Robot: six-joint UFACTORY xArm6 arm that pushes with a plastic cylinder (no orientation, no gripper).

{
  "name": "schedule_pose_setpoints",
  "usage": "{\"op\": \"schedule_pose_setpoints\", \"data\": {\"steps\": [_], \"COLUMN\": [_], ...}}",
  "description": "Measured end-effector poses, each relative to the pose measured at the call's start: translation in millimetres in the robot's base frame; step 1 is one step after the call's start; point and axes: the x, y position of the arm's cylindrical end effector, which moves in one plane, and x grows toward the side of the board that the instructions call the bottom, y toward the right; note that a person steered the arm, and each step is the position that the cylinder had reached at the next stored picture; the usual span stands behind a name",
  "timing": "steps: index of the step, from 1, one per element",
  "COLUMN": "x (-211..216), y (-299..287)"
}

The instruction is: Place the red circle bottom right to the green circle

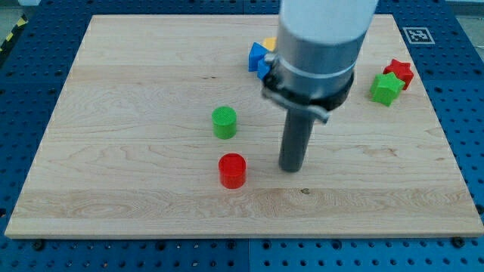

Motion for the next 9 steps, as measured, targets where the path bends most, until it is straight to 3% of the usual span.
{"op": "schedule_pose_setpoints", "data": {"steps": [1,2,3,5,9], "x": [43.6,69.1,35.2,13.0,-17.8], "y": [-9.3,-56.3,-110.5,-105.9,62.4]}}
